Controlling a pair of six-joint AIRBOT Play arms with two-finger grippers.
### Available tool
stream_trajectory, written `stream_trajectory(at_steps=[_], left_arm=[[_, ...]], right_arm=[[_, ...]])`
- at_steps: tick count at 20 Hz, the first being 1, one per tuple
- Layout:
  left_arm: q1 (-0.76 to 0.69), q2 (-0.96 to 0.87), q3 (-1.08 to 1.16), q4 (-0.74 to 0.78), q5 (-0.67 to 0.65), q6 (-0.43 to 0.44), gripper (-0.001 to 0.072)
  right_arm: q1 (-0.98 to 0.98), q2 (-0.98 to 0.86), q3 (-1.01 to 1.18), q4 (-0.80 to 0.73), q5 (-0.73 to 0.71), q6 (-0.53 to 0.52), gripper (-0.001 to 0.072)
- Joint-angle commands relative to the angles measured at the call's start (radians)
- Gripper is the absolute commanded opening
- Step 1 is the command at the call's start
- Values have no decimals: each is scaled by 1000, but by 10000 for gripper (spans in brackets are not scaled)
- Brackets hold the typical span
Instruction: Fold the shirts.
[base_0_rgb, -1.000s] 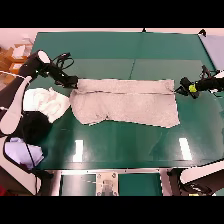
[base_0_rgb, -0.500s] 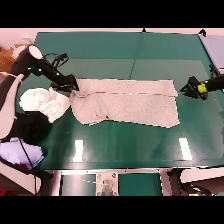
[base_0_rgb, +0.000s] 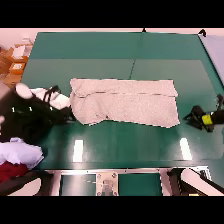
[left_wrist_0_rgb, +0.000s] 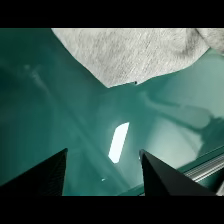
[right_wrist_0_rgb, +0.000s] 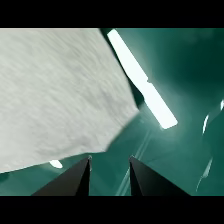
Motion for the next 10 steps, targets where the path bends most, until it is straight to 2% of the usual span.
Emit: stream_trajectory(at_steps=[1, 2, 5, 8, 10], left_arm=[[-19, 72, -258, -267, 282, 95, 526], [-45, 72, -282, -333, 355, 130, 526], [-133, 40, -287, -406, 517, 140, 525], [-171, -28, -287, -503, 606, 172, 526], [-171, -56, -287, -617, 669, 238, 526]], right_arm=[[-28, 72, -192, 36, -116, 14, 294], [-28, 72, -222, 74, -151, -7, 294], [-22, 72, -282, 208, -236, -85, 295], [-18, 71, -290, 253, -272, -89, 372], [2, 71, -290, 269, -299, -89, 372]])
